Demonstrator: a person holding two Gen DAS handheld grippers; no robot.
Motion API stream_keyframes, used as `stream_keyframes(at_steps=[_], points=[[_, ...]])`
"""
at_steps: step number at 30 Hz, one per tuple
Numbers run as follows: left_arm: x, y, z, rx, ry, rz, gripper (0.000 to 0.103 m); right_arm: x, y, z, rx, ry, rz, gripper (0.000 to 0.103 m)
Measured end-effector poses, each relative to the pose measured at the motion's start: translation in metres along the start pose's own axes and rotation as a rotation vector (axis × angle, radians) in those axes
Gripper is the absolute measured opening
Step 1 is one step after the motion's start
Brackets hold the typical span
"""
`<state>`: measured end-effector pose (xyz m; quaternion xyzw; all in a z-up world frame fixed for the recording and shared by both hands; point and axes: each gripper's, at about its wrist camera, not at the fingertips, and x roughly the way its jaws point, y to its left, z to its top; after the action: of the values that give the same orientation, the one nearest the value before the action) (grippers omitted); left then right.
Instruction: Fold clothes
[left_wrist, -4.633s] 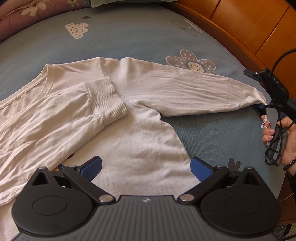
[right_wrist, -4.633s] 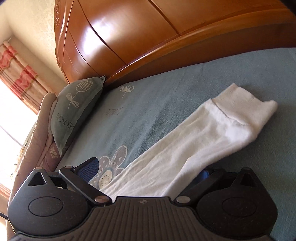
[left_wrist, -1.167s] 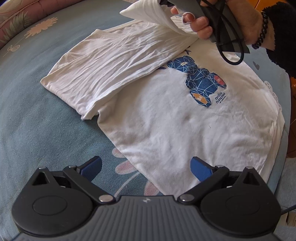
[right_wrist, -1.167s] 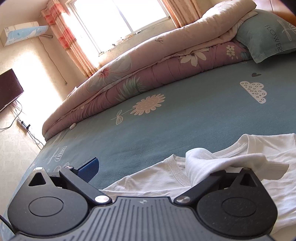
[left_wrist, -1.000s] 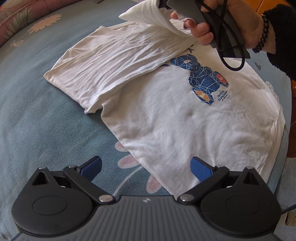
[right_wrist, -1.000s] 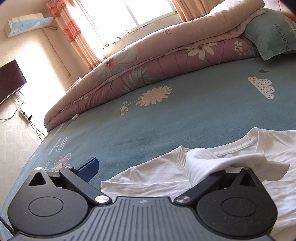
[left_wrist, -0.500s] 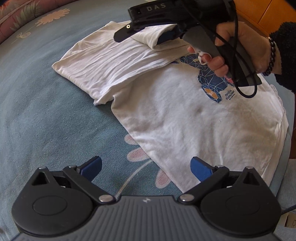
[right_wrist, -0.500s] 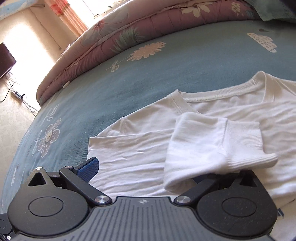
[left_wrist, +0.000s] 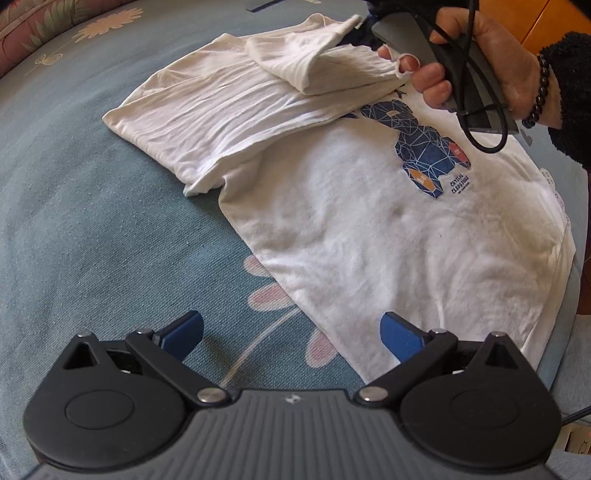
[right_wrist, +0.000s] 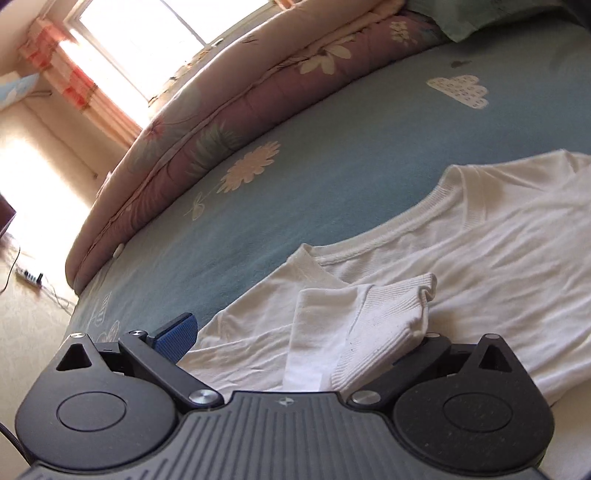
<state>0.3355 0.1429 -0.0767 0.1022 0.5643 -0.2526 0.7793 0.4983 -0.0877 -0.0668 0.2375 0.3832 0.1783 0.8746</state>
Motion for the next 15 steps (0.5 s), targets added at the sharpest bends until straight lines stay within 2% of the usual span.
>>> stream_keyframes(at_steps=[4, 8, 11, 15], points=[[-0.001, -0.001, 0.001, -0.006, 0.002, 0.000, 0.101, 0.014, 0.035, -0.007, -0.171, 0.068, 0.059, 0.103], [-0.002, 0.000, 0.001, -0.021, 0.004, 0.005, 0.101, 0.027, 0.058, -0.019, -0.276, 0.155, 0.108, 0.103], [-0.001, 0.002, -0.001, -0.037, 0.009, 0.011, 0.101, 0.026, 0.061, -0.025, -0.282, 0.178, 0.114, 0.103], [0.000, 0.004, -0.002, -0.068, 0.007, 0.023, 0.101, 0.014, 0.048, -0.026, -0.259, 0.175, 0.078, 0.103]])
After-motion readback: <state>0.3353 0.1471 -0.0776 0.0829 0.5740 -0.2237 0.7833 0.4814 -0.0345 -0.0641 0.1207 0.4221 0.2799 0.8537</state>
